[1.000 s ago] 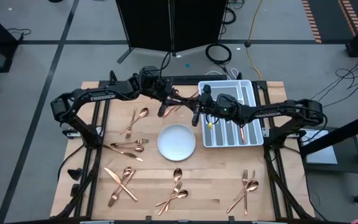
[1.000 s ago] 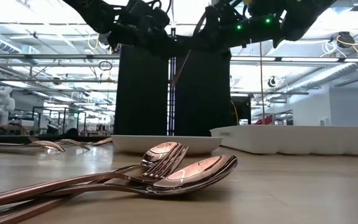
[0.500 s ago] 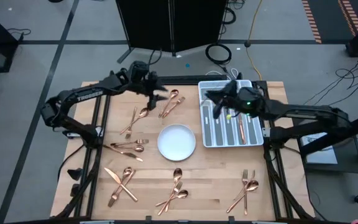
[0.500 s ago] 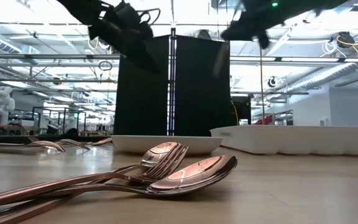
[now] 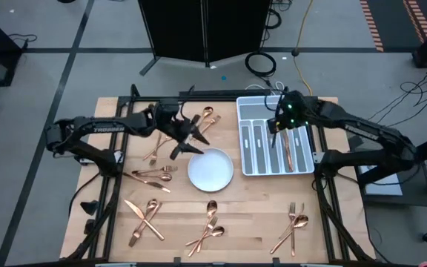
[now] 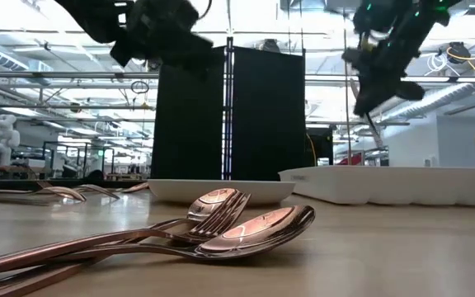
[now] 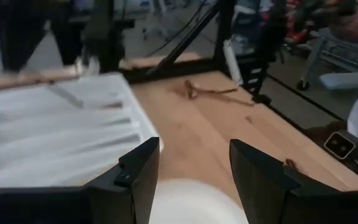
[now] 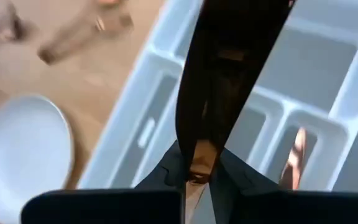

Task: Sort silverware
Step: Put the knife in the silverware tray

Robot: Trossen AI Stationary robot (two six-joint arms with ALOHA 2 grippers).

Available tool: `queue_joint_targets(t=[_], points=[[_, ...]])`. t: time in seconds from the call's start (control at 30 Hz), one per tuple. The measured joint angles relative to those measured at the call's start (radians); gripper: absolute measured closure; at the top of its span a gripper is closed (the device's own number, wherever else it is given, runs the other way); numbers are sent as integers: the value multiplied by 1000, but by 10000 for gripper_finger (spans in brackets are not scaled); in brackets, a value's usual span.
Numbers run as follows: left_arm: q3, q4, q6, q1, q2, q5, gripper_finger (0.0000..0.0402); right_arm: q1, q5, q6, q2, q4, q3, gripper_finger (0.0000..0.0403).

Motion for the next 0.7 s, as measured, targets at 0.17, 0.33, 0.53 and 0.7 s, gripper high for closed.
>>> queue_joint_targets(t=[0.17, 0.33, 0.53, 0.7], points=[[0, 45, 3, -37, 0, 0, 213, -94, -178, -30, 104, -124, 2, 382], [0, 18, 4, -40, 0, 0, 213, -150, -204, -56, 174, -277, 2, 382], [0, 18, 4, -39, 0, 0, 213, -176, -195, -79, 275, -302, 1, 382], [0, 19, -2, -39, 0, 0, 213, -173, -200, -90, 358, -290, 1, 382]])
